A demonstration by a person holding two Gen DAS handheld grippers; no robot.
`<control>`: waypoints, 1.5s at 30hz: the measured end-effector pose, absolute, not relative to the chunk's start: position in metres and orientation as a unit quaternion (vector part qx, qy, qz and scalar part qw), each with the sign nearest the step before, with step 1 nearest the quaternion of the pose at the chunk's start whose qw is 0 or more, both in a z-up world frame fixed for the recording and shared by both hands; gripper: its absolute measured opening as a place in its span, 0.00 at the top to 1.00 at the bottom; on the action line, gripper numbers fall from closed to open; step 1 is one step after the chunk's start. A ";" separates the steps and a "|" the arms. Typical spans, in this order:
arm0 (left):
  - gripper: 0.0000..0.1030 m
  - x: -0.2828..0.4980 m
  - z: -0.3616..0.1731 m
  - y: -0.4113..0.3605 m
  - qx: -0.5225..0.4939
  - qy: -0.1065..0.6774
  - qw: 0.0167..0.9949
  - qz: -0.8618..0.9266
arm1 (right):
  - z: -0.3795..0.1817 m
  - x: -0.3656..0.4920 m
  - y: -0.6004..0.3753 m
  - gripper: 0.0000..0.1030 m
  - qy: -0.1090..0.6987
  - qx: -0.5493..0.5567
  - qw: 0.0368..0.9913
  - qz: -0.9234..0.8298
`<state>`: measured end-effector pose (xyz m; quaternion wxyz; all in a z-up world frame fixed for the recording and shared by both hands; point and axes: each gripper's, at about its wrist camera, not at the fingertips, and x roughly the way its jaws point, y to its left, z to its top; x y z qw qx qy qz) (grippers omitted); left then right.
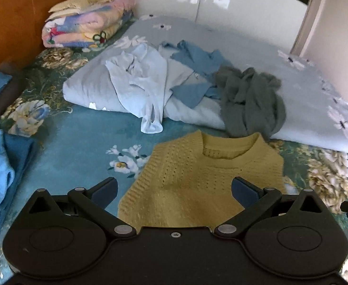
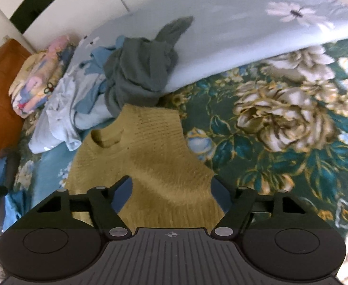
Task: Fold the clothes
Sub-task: 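Move both grippers toward the sweater collar near the clothes pile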
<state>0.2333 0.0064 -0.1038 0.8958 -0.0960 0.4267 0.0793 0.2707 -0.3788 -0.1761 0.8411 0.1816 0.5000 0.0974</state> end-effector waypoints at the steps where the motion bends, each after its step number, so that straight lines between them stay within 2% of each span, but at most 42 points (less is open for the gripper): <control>1: 0.02 0.243 -0.109 0.007 -0.092 0.433 0.893 0.083 | -0.182 0.280 -0.378 0.37 0.504 0.183 0.838 0.102; 10: 0.09 0.323 -0.146 0.022 -0.074 0.480 0.869 0.099 | -0.225 0.361 -0.367 0.41 0.527 0.156 0.822 0.146; 27: 0.09 0.437 -0.201 0.003 0.152 0.507 0.836 -0.146 | -0.243 0.478 -0.300 0.41 0.507 -0.035 0.794 0.334; 39: 0.10 0.489 -0.252 0.010 0.189 0.549 0.780 -0.232 | -0.270 0.523 -0.264 0.42 0.531 -0.133 0.725 0.419; 42: 0.17 0.503 -0.260 0.014 0.178 0.562 0.765 -0.259 | -0.274 0.532 -0.265 0.42 0.537 -0.138 0.709 0.435; 45: 0.29 0.515 -0.267 0.017 0.177 0.577 0.743 -0.289 | -0.277 0.538 -0.266 0.51 0.543 -0.148 0.693 0.451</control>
